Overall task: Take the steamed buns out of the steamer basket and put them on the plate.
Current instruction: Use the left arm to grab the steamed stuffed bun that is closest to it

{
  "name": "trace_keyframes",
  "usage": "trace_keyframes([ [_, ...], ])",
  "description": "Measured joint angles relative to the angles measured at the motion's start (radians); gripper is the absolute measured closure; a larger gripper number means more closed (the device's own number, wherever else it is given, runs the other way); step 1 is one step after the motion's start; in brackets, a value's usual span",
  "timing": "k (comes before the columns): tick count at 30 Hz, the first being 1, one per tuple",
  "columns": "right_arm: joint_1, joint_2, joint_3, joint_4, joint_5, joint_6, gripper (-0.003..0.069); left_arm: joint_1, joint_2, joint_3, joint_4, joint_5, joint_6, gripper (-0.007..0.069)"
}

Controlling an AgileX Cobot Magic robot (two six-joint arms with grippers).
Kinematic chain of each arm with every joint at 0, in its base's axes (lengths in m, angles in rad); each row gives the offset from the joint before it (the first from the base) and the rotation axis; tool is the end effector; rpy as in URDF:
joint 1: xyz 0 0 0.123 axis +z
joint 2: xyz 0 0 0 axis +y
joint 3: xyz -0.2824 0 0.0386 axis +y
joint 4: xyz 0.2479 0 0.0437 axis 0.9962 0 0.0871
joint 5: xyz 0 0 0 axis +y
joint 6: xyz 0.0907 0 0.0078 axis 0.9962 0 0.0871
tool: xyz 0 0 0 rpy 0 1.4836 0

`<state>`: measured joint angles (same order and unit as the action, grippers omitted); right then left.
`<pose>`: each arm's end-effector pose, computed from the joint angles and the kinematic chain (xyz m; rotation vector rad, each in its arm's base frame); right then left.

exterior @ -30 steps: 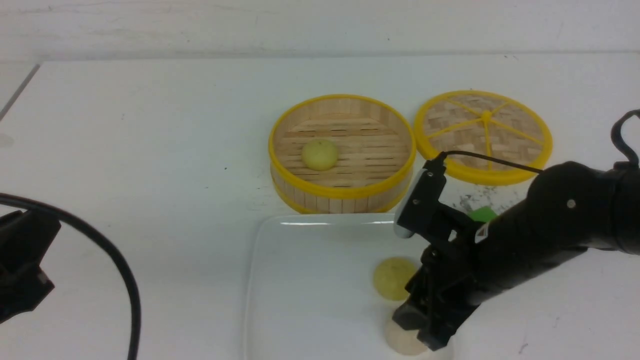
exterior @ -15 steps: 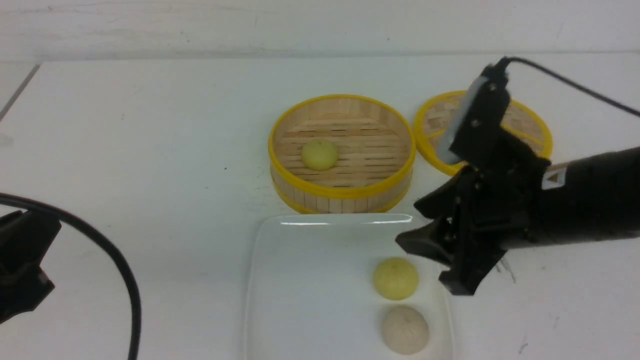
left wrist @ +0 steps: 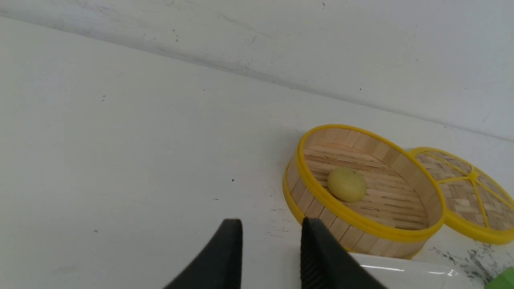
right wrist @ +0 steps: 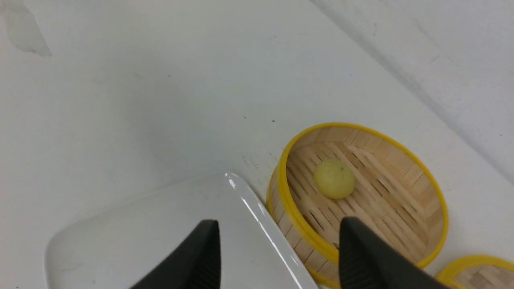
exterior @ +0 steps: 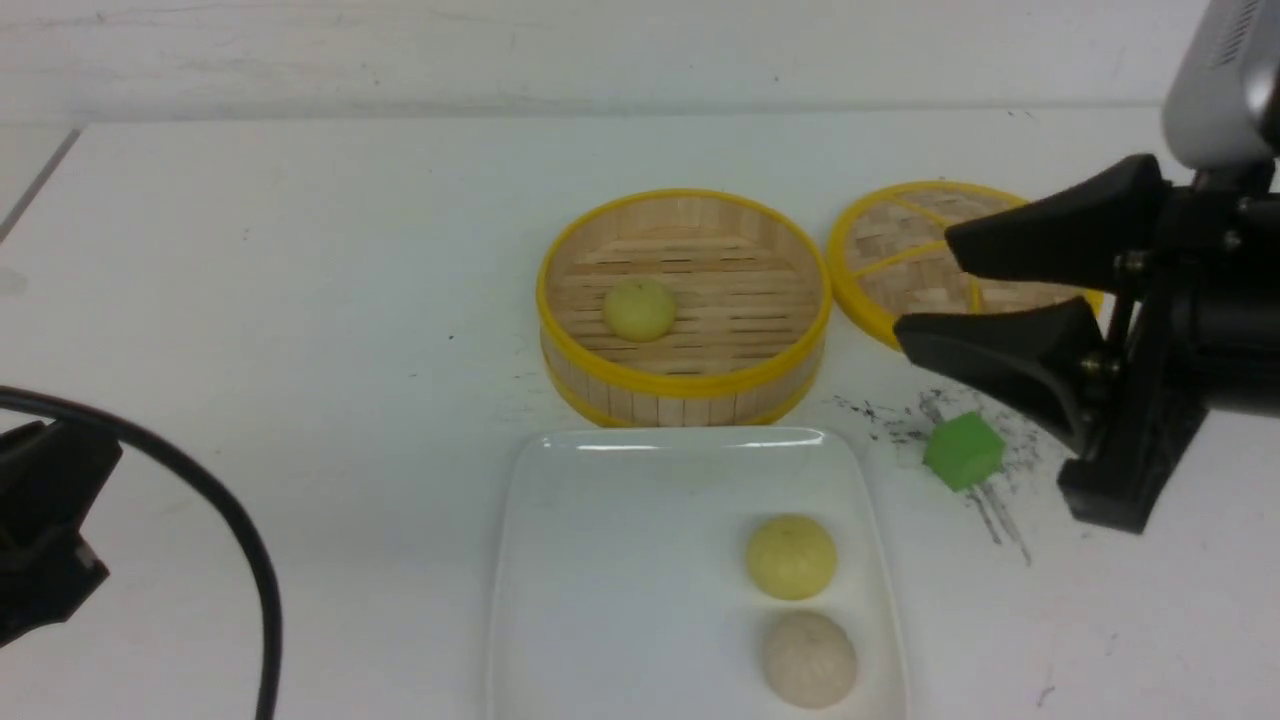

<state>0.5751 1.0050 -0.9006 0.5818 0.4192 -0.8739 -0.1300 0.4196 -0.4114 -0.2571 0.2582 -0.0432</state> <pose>0.1692 0.1340 0.3672 -0.9893 1.6842 0.3795 0.0940 -0.0183 0.2994 -0.0942 1.7530 -0.3654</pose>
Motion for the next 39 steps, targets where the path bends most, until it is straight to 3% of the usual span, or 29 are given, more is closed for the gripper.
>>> trace_keyframes([
  [13,0.000,-0.020,0.000,-0.045,0.029,0.054,0.0253,0.000,0.037,-0.011,-0.029,-0.058,0.036,0.0384],
  [22,0.000,-0.021,0.000,-0.113,0.094,0.145,0.0253,0.000,0.296,-0.361,-0.034,0.053,0.169,0.0384],
  [28,0.000,-0.021,0.000,-0.190,0.107,0.209,0.0253,0.000,0.550,-0.609,-0.070,0.226,0.338,0.0384],
  [35,0.000,-0.030,0.000,-0.262,0.149,0.264,0.0253,0.000,0.916,-0.836,-0.344,0.391,0.671,0.0366],
  [39,0.000,-0.030,0.000,-0.264,0.155,0.271,0.0253,0.000,1.058,-0.902,-0.437,0.448,0.771,0.0334],
])
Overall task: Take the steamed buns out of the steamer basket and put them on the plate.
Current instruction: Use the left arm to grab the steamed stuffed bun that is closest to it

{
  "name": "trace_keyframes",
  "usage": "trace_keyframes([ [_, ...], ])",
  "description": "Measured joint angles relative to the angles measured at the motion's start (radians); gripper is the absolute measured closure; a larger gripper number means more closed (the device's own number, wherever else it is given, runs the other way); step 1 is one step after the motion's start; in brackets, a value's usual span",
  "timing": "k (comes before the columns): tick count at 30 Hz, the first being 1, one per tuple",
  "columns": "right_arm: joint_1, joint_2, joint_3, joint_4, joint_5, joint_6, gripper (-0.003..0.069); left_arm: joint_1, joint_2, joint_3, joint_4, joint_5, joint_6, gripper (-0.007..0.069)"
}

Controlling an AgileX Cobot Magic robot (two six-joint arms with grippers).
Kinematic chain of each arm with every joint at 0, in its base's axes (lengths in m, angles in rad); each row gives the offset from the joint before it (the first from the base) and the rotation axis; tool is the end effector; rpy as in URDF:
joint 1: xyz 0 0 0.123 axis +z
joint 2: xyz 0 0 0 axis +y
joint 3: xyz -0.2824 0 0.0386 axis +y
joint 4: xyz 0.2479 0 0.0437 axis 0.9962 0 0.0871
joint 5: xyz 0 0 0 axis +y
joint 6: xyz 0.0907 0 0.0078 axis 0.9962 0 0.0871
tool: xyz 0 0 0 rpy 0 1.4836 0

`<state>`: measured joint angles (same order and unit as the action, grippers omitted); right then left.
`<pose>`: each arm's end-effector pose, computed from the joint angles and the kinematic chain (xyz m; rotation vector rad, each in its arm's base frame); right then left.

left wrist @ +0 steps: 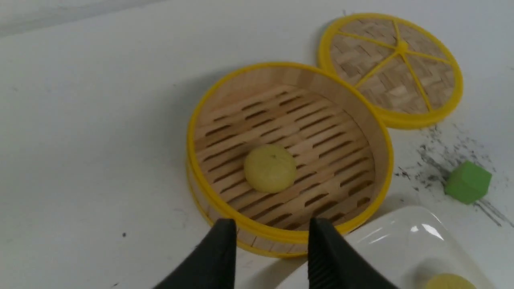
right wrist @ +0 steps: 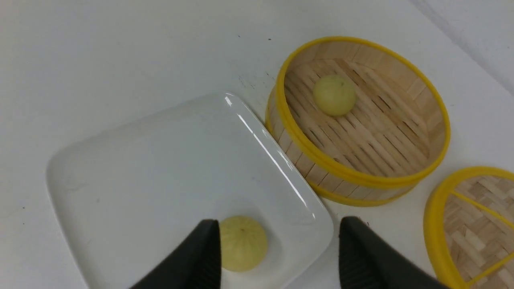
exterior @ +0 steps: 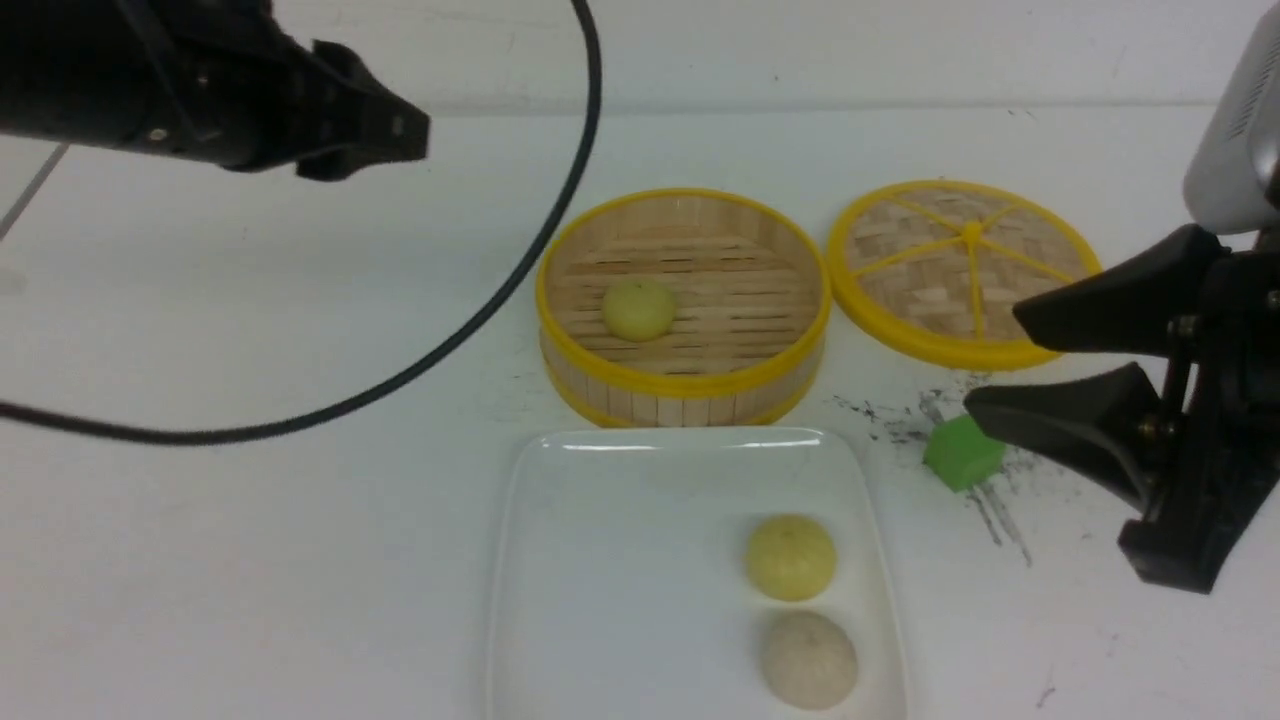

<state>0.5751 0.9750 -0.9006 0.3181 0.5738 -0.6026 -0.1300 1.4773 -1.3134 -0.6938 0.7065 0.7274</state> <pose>0.1602 0.1223 0.3575 -1.0194 1.8551 0.3246 0.3216 -0.0802 0.3598 0.5500 2.1267 -0.4568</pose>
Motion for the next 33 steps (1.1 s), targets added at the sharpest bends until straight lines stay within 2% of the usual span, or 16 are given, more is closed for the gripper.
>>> trace_keyframes([
  [6,0.000,0.000,0.000,-0.003,0.000,0.002,0.0253,-0.001,0.157,-0.037,-0.028,0.002,0.030,0.0298],
  [11,0.000,0.000,0.003,-0.004,0.001,0.002,0.0253,-0.001,0.248,-0.037,-0.117,-0.036,0.049,0.0284],
  [13,0.000,0.000,0.007,-0.004,0.002,0.002,0.0253,-0.003,0.287,-0.050,-0.204,-0.050,0.094,0.0283],
  [17,0.000,0.000,0.007,-0.010,0.007,0.002,0.0253,-0.040,0.346,-0.105,-0.270,-0.053,0.199,0.0283],
  [19,0.000,0.000,0.007,-0.010,0.007,0.002,0.0253,-0.076,0.377,-0.142,-0.270,-0.064,0.235,0.0284],
  [23,0.000,0.000,0.007,-0.010,0.021,0.002,0.0253,-0.146,0.442,-0.213,-0.219,-0.104,0.233,0.0286],
  [25,0.000,0.000,0.007,-0.010,0.027,0.002,0.0253,-0.154,0.457,-0.228,-0.198,-0.108,0.215,0.0286],
  [27,0.000,0.000,0.007,-0.010,0.045,0.005,0.0253,-0.156,0.501,-0.259,-0.145,-0.111,0.147,0.0286],
  [33,0.000,0.000,0.007,-0.018,0.056,0.010,0.0253,-0.156,0.580,-0.296,-0.087,-0.135,0.119,0.0286],
])
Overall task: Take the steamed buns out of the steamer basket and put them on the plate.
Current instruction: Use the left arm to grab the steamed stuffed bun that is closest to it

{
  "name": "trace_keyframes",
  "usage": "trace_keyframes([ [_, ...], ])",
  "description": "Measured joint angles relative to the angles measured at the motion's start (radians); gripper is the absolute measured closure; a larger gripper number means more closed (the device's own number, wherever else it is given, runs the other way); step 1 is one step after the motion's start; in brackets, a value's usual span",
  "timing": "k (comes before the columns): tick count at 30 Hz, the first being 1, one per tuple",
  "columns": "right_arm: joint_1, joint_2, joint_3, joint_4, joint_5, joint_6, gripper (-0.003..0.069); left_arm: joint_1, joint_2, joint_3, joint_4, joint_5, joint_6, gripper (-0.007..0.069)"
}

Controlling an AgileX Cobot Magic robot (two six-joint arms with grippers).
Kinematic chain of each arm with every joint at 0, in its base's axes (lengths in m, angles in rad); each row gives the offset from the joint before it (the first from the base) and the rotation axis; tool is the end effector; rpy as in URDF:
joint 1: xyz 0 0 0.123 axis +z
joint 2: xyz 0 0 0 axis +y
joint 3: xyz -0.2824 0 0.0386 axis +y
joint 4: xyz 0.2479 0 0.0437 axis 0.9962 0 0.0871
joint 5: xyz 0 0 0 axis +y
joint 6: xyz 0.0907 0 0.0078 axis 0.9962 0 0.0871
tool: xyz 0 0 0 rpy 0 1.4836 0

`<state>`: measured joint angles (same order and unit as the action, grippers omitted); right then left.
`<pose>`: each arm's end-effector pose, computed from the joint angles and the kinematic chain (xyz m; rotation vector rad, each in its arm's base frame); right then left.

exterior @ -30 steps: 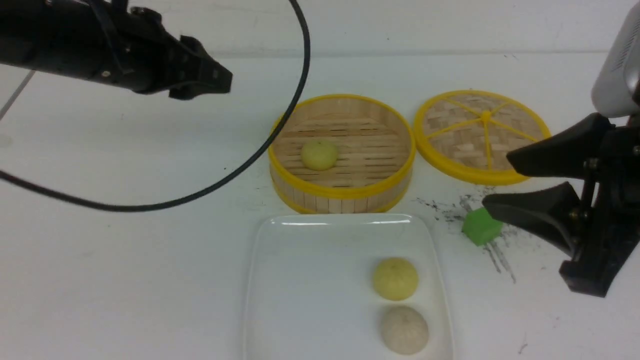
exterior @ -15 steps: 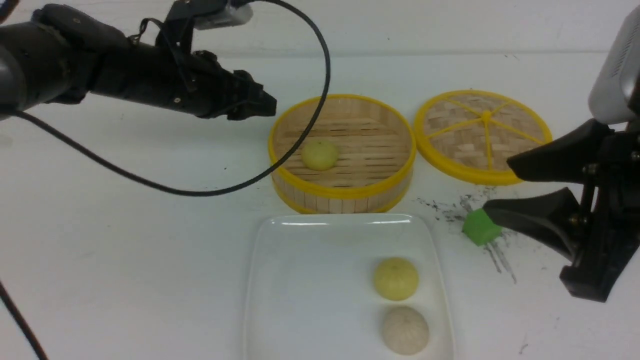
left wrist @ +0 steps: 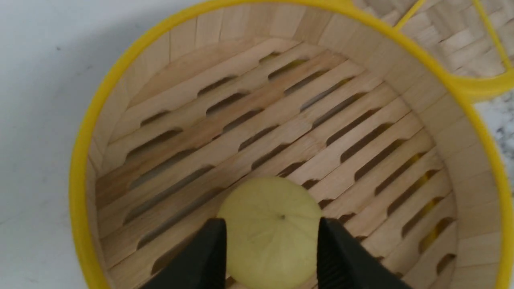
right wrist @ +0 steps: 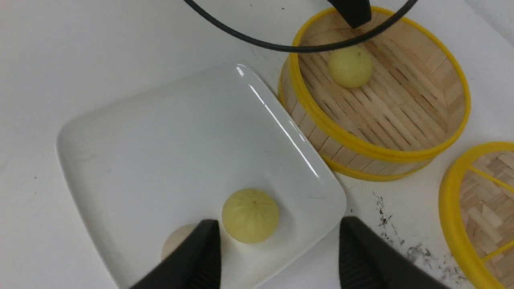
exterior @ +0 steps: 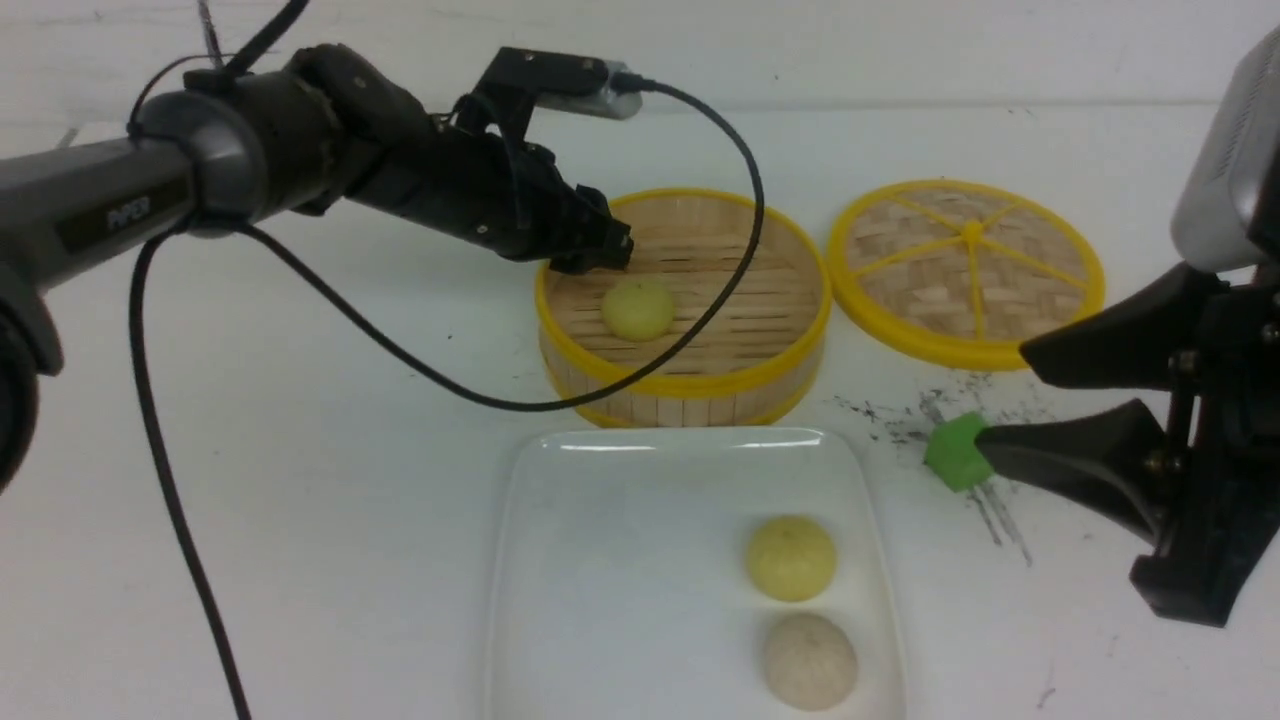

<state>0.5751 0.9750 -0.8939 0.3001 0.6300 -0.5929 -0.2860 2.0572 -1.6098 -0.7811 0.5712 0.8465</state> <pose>0.1574 0.1210 0.3510 -1.0598 1.9053 0.3198 0.4390 -0.1653 0.2270 0.6929 2.2396 -0.5259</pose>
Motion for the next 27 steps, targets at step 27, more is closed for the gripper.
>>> trace_keyframes([
  [27,0.000,0.000,0.000,-0.019,0.004,0.001,0.0253,-0.044,0.089,-0.026,-0.066,-0.020,0.082,0.0590],
])
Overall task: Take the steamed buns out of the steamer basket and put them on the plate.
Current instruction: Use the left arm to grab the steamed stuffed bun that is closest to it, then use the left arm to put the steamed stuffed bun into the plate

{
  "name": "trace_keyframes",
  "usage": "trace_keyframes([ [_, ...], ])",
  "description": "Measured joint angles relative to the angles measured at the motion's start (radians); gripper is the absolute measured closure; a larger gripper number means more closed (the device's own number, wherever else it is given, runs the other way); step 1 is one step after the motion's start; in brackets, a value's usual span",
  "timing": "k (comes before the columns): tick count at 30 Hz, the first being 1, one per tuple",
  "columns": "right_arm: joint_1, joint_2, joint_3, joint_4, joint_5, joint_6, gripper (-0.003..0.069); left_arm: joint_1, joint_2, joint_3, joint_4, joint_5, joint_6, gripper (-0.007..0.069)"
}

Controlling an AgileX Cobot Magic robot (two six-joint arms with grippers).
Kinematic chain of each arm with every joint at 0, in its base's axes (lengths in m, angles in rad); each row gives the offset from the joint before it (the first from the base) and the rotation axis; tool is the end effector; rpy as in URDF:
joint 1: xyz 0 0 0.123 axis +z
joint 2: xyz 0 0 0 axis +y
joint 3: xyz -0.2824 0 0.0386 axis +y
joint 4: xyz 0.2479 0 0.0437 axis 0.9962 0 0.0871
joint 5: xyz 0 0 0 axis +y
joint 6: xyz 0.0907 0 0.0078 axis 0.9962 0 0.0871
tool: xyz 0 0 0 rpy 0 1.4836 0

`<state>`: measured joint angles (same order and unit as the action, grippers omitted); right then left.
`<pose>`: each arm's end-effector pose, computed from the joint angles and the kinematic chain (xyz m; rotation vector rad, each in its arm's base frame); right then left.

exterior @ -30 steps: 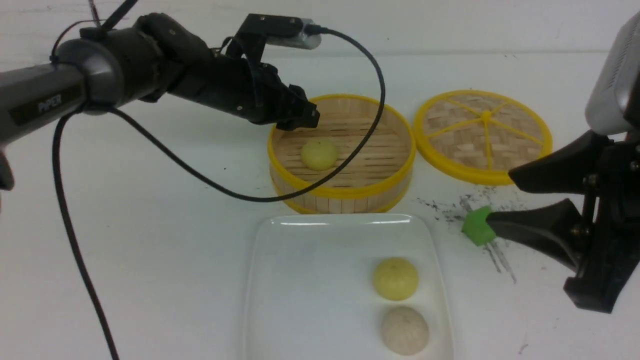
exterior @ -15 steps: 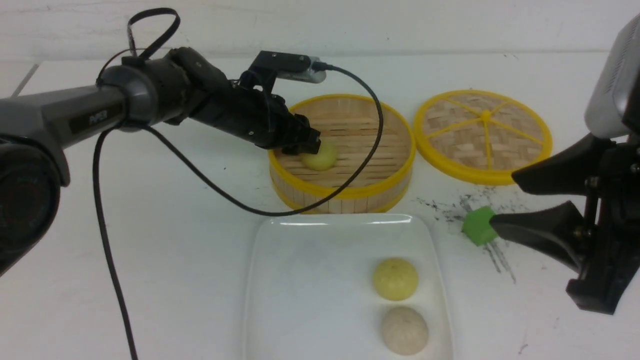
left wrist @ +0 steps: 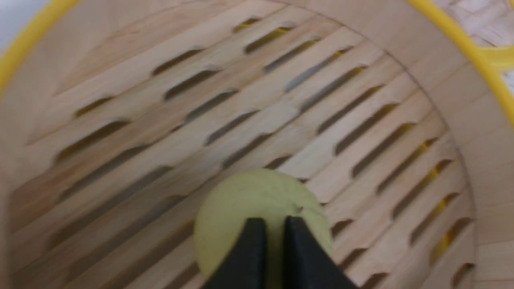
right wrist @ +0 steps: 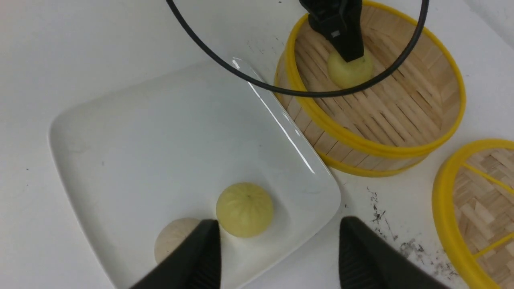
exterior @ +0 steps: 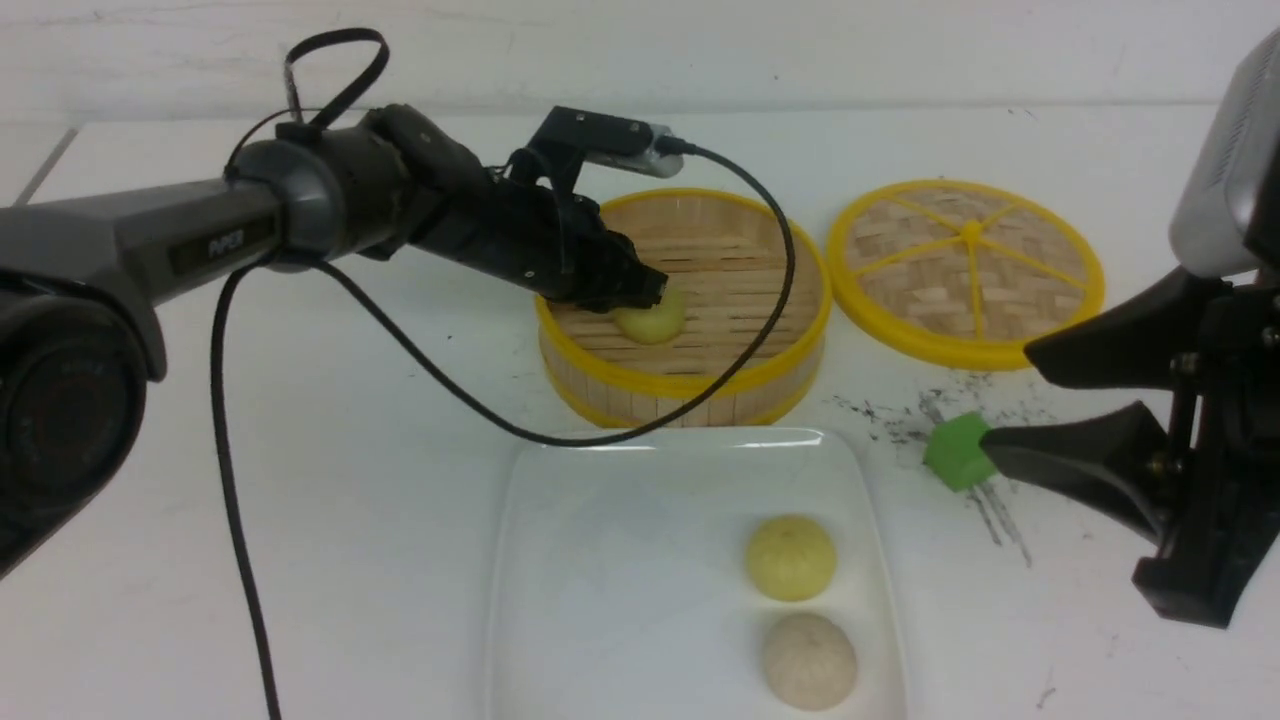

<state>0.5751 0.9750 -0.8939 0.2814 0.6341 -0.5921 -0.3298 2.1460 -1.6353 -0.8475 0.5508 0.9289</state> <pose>0.1577 0.1201 0.3504 -1.0717 1.9052 0.3003 0.4438 -0.1897 0.1952 0.7607 2.2420 -0.5600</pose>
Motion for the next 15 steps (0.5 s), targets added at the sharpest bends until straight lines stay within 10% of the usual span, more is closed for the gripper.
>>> trace_keyframes([
  [15,0.000,0.000,0.000,-0.003,0.004,0.000,0.0255,-0.011,-0.194,-0.001,0.113,0.073,-0.081,0.0610],
])
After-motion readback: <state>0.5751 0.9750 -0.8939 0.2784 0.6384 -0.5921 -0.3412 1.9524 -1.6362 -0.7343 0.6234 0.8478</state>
